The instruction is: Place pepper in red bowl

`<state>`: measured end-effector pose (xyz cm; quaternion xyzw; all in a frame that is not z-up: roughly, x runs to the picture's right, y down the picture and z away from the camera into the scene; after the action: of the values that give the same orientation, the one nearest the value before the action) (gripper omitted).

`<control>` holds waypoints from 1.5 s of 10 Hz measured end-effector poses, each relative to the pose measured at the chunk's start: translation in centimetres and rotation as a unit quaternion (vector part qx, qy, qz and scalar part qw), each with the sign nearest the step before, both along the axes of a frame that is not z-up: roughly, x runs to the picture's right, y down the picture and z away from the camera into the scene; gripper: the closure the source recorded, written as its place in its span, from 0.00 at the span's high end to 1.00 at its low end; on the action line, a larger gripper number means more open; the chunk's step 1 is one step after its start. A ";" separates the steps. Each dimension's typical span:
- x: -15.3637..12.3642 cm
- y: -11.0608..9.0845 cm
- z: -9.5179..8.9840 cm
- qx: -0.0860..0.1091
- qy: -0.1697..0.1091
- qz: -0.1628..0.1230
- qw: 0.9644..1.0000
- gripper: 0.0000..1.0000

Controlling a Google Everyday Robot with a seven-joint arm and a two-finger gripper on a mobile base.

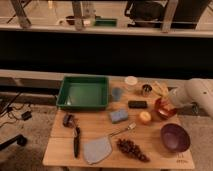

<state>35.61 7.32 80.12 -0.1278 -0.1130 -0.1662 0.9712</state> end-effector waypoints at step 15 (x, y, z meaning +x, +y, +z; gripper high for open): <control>0.5 0.3 1.9 -0.011 0.006 0.005 1.000 0.80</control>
<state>36.13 7.62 81.99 -0.1386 -0.1100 -0.1593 0.9712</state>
